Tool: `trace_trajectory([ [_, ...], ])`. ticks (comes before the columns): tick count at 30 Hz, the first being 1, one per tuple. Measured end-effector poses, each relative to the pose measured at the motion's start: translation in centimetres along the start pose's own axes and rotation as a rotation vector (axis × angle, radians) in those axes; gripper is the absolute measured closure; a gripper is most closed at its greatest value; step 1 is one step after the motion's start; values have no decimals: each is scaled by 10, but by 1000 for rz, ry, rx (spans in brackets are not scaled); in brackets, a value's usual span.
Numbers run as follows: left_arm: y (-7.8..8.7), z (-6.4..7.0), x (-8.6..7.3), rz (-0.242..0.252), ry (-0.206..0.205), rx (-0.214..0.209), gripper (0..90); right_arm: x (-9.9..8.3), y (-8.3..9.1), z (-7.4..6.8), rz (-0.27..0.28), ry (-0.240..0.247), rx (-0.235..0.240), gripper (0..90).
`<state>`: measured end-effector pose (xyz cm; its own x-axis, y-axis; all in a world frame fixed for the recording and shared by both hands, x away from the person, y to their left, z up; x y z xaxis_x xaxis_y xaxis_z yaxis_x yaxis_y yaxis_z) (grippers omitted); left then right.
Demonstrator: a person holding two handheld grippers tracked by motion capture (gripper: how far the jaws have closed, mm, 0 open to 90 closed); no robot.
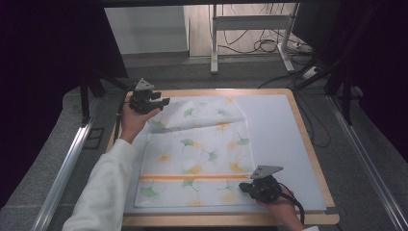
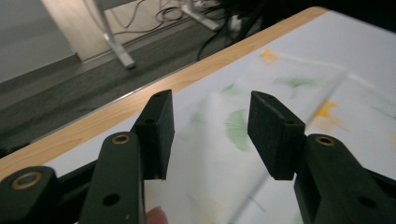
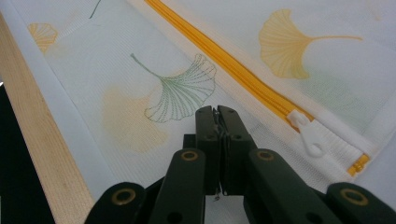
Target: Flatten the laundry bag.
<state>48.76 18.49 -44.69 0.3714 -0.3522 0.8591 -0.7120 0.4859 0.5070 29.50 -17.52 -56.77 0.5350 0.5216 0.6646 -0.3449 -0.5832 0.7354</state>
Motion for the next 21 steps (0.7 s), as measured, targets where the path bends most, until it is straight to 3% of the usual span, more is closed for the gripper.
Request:
trace_trajectory([
  [4, 1, 17, -9, -16, -10, -58, 544, 0, 0, 0, 0, 0, -1, 872],
  [13, -5, 43, -32, -63, -5, -138, 661, 0, 0, 0, 0, 0, -1, 872],
  [21, 7, 71, -43, -67, -31, -170, 647, 0, 0, 0, -1, 4, -3, 875],
])
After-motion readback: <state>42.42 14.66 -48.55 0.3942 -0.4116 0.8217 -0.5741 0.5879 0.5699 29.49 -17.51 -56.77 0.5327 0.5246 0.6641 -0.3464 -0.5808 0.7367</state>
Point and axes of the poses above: each handheld gripper's, and its own axes: y roughly backward along the jaws, x roughly out of its top, z roughly to its right, the point moved 6 cm from there along -y, roughly forward along the jaws, and after that the axes turned 4 degrees about -y, right-handed, at the moved point
